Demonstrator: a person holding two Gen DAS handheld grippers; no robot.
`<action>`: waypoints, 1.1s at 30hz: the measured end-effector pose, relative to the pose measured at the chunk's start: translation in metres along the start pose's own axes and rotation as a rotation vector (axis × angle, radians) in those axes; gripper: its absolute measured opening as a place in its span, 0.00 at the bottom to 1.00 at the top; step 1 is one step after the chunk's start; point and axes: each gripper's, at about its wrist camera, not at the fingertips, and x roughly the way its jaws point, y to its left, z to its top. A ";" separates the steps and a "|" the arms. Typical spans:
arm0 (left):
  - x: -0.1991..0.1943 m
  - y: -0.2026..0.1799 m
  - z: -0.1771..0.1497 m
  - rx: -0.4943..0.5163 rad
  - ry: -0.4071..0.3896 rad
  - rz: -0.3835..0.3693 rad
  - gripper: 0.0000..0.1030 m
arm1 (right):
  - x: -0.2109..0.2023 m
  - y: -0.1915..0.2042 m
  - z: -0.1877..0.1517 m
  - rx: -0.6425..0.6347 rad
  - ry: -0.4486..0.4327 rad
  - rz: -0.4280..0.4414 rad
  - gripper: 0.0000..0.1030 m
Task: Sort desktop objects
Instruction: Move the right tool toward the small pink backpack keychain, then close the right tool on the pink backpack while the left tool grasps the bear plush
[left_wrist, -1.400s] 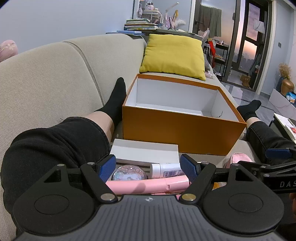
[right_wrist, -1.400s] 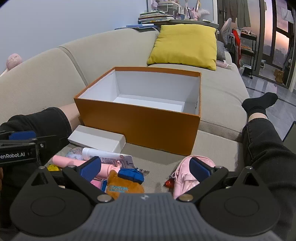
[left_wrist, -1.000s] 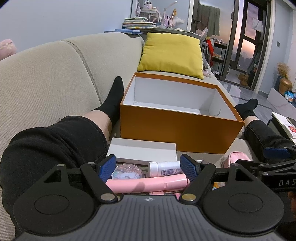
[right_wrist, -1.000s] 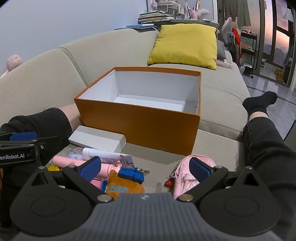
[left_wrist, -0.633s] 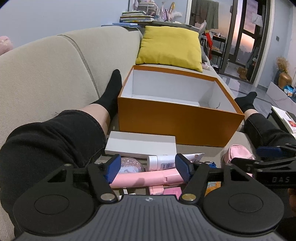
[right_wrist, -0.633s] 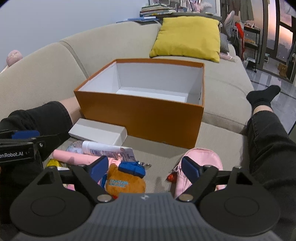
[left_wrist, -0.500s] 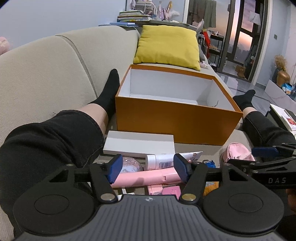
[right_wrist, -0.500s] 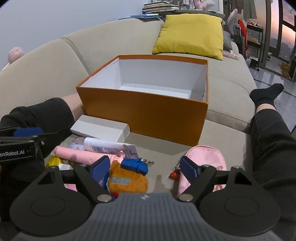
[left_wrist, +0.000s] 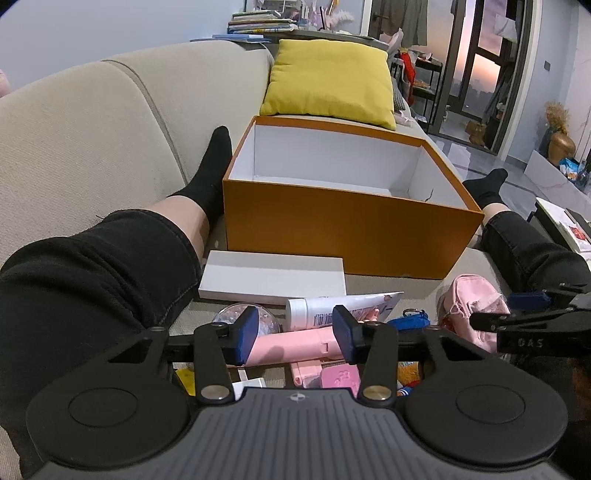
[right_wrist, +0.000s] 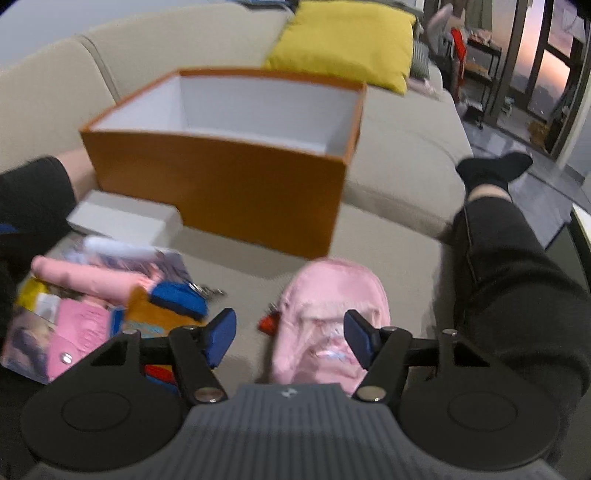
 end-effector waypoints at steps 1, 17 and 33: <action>0.001 0.000 0.000 0.001 0.002 0.000 0.50 | 0.004 -0.001 -0.002 -0.002 0.010 -0.002 0.67; 0.018 -0.009 0.001 0.039 0.041 -0.024 0.50 | 0.015 -0.016 -0.007 0.025 0.026 0.047 0.66; 0.043 -0.054 -0.008 0.189 0.183 -0.219 0.50 | 0.056 0.005 -0.010 -0.147 0.095 -0.059 0.54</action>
